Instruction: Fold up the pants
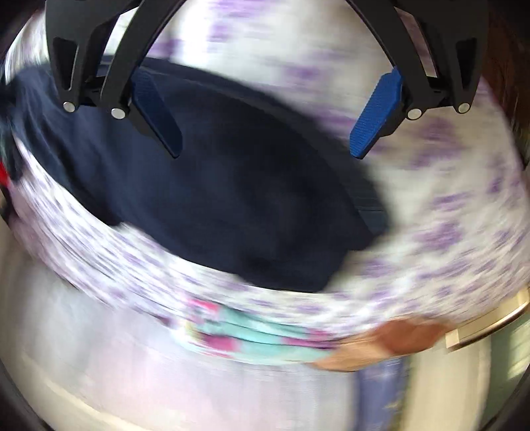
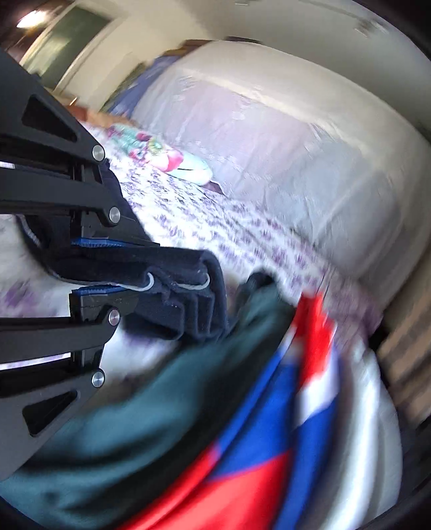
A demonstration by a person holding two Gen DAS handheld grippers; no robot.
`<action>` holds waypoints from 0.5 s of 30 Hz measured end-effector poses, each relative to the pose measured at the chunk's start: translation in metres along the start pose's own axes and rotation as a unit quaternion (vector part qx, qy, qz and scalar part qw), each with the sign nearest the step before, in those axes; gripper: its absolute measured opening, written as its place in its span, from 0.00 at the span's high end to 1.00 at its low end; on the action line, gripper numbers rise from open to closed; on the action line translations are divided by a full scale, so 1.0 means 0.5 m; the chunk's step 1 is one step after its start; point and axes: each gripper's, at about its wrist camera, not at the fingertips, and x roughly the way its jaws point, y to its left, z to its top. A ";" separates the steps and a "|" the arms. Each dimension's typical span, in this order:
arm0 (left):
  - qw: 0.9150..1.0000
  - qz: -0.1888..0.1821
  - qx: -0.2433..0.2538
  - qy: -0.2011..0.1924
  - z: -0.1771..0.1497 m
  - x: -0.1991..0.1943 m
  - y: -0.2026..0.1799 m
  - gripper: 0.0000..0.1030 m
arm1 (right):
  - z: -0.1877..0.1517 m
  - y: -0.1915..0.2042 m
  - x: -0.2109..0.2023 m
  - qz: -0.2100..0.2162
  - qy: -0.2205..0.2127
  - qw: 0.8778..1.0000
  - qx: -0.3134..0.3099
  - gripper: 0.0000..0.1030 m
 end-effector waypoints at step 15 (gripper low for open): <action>0.999 0.022 -0.042 -0.019 0.001 0.038 0.116 0.04 | -0.298 0.495 0.252 0.087 0.173 0.886 -0.422 0.83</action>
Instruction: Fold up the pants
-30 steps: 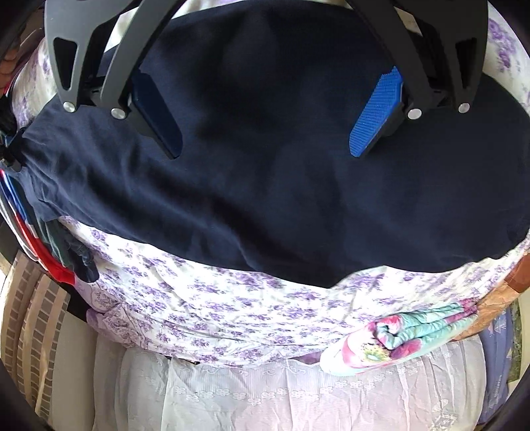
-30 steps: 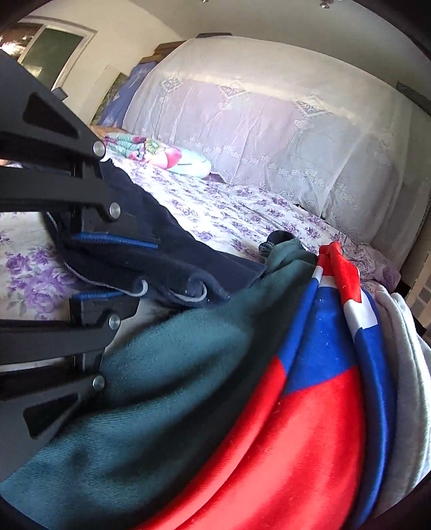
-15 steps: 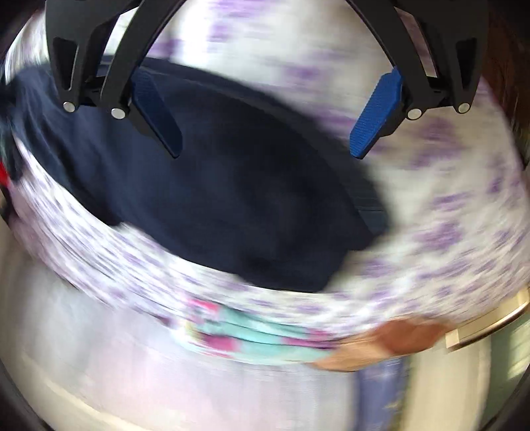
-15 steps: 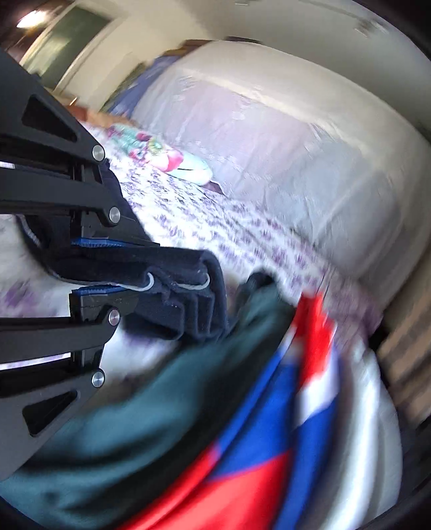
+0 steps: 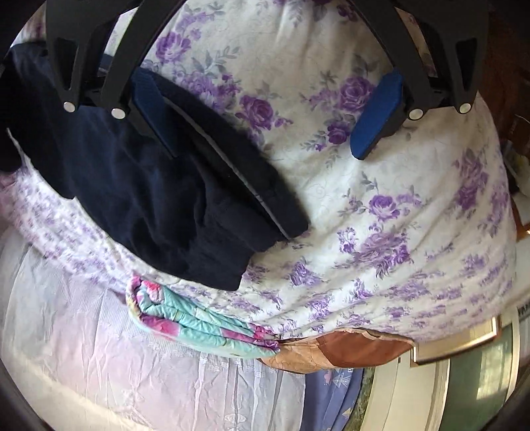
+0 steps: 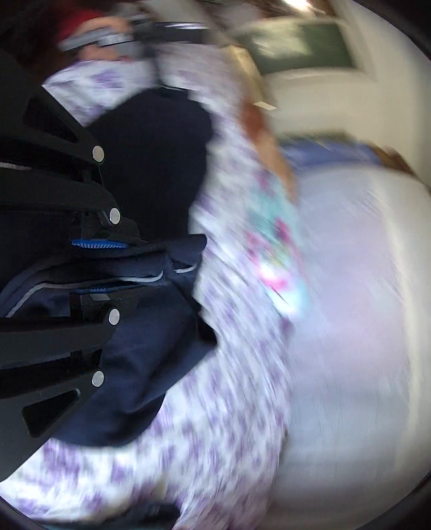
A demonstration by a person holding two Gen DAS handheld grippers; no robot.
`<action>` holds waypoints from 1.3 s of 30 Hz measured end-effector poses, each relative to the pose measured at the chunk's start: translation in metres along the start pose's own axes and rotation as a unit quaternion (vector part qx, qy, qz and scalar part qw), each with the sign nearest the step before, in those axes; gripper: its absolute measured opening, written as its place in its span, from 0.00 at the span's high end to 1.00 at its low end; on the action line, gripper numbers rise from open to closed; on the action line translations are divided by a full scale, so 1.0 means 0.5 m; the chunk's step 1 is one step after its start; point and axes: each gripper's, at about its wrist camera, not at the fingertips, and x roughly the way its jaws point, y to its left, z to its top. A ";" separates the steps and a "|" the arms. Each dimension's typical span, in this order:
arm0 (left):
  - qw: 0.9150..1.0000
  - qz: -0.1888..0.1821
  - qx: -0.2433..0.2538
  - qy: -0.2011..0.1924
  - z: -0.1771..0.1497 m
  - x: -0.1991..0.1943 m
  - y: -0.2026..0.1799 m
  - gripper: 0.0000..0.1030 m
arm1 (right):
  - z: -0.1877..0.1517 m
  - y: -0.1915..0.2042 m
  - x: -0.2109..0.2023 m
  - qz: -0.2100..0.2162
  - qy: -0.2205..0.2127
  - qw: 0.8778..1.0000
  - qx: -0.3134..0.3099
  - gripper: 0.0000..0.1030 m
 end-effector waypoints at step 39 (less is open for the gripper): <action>1.000 -0.005 0.008 0.001 -0.005 0.000 -0.010 0.04 | 0.038 -0.046 0.161 0.108 0.108 0.982 0.108 0.37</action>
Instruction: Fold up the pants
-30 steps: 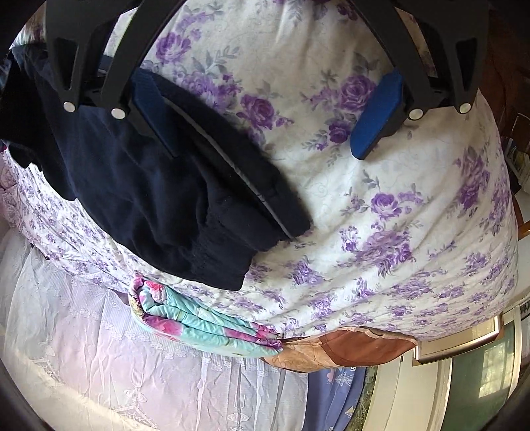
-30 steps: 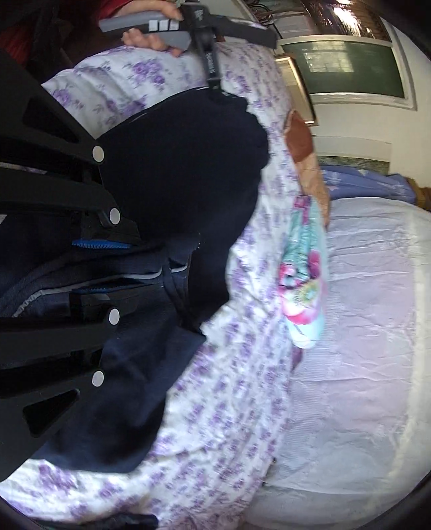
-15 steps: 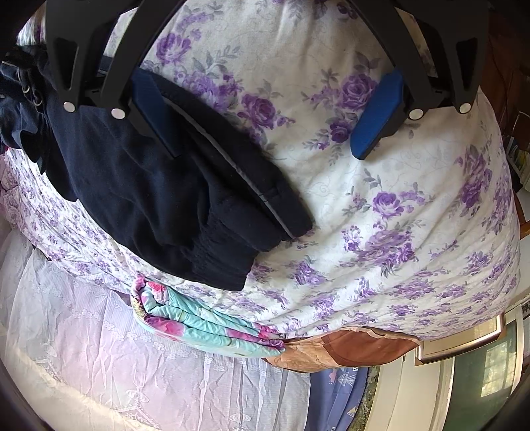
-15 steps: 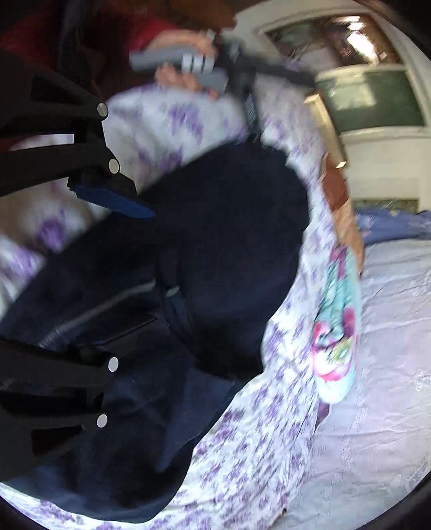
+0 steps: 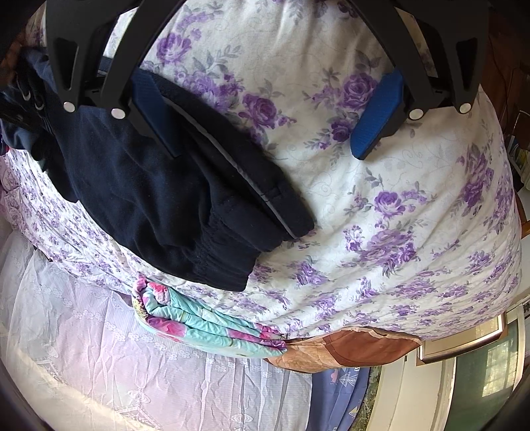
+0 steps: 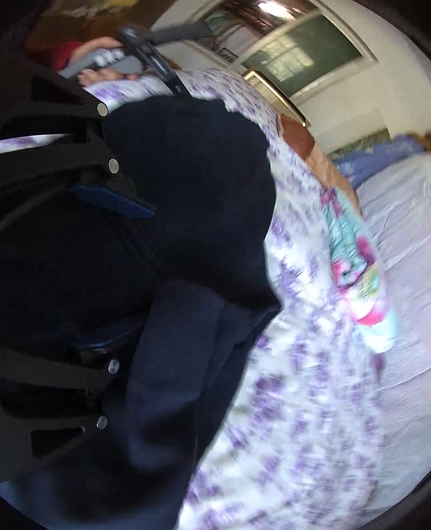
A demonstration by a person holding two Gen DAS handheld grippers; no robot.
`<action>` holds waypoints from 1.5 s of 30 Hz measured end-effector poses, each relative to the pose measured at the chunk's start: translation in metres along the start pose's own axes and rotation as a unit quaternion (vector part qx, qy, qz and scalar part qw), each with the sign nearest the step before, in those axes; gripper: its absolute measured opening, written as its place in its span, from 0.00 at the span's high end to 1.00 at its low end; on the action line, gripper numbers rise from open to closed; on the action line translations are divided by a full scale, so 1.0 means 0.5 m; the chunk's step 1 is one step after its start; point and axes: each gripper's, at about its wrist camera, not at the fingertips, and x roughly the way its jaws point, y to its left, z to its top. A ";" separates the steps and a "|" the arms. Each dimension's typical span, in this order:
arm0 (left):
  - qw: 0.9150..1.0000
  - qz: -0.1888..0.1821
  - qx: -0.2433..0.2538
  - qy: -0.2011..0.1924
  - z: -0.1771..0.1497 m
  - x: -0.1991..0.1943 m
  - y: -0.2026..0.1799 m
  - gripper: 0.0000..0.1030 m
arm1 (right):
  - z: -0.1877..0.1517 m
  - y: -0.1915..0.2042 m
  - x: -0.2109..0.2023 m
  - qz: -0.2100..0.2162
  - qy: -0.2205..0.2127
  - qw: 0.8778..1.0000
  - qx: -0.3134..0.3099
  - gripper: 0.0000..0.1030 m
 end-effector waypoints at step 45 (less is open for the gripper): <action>0.996 -0.060 0.021 0.061 0.025 -0.006 0.011 0.04 | -0.151 -0.052 -0.246 -0.101 -0.178 0.978 -0.024 0.03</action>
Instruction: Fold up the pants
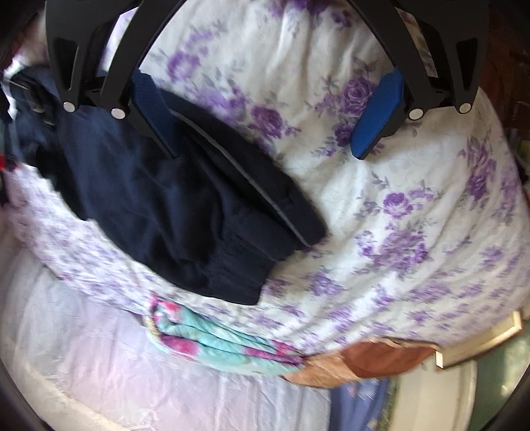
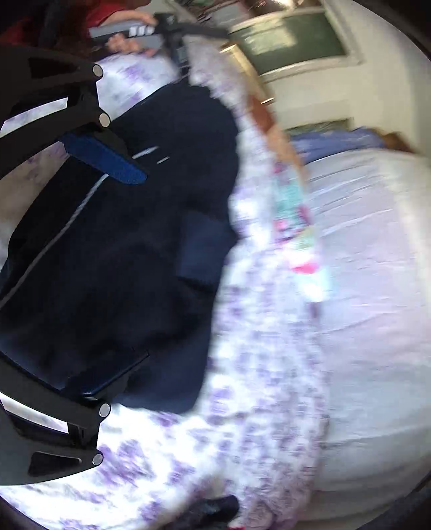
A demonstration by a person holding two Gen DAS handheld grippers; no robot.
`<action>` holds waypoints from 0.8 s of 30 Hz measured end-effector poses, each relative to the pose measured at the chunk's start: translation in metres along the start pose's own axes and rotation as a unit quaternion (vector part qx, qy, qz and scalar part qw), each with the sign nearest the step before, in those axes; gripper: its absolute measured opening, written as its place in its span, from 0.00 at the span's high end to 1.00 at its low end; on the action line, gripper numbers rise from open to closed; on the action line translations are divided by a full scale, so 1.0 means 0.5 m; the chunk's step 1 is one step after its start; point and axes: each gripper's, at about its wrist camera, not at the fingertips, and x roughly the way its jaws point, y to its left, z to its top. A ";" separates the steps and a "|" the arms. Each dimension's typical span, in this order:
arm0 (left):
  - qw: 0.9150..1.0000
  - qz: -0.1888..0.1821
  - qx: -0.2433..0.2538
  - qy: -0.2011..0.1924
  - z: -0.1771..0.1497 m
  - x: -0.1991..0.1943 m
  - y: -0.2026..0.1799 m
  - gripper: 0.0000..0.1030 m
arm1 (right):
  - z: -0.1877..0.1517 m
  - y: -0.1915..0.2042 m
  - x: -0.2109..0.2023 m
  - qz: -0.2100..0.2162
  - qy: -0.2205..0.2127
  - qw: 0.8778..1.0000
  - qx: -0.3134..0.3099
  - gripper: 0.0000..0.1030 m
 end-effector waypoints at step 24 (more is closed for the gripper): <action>0.964 -0.193 -0.174 0.049 0.092 0.106 0.036 0.04 | -0.057 -0.123 0.003 0.080 -0.008 0.982 0.170 0.03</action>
